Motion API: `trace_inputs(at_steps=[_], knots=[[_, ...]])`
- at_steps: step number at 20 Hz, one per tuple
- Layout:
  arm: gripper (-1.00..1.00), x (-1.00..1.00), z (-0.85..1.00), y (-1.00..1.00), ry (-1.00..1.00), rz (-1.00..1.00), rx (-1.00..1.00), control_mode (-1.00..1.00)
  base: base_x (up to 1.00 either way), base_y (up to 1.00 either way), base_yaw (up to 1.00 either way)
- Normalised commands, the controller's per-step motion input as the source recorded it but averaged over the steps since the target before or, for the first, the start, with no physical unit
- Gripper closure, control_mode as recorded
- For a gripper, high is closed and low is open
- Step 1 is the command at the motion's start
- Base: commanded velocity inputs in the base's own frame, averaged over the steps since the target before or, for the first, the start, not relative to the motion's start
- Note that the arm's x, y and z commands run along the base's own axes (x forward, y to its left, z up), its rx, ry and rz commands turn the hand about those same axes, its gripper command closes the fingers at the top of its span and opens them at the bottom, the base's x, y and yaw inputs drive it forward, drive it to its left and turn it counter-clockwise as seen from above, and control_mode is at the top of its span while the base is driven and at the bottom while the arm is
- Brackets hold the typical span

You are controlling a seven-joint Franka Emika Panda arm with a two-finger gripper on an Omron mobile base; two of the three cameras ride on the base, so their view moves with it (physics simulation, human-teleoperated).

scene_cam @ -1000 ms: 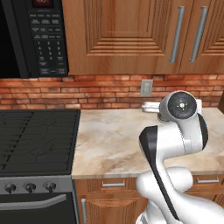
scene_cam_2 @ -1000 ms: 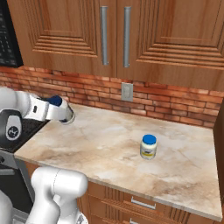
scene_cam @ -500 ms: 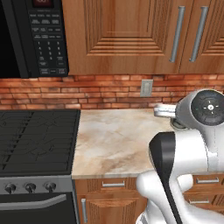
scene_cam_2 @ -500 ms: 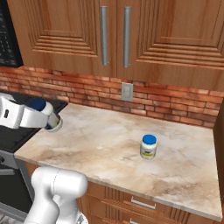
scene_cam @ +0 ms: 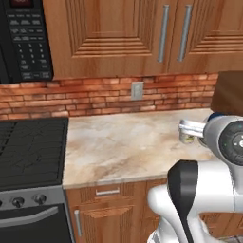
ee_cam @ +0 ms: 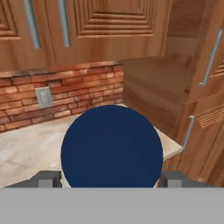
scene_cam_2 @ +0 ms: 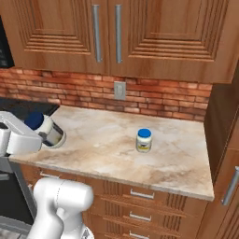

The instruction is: Place the mayonnaise and mayonnaise from the counter to the top shelf of the fridge. If the existing items in the fridge are on the top shelf, move them to other shelves.

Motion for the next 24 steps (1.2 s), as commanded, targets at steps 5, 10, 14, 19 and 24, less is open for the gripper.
trace_inputs(at_steps=[5, 10, 14, 19, 24], knots=[[1.00, 0.00, 0.00, 0.00, 0.00, 0.00, 0.00, 1.00, -0.81, -0.28, -0.61], [1.00, 0.00, 0.00, 0.00, 0.00, 0.00, 0.00, 1.00, -0.81, -0.04, -0.71], [1.00, 0.00, 0.00, 0.00, 0.00, 0.00, 0.00, 1.00, -0.52, -0.03, -0.79], [1.00, 0.00, 0.00, 0.00, 0.00, 0.00, 0.00, 1.00, -0.08, -0.39, -0.80], [1.00, 0.00, 0.00, 0.00, 0.00, 0.00, 0.00, 1.00, 0.15, -0.68, -0.67]])
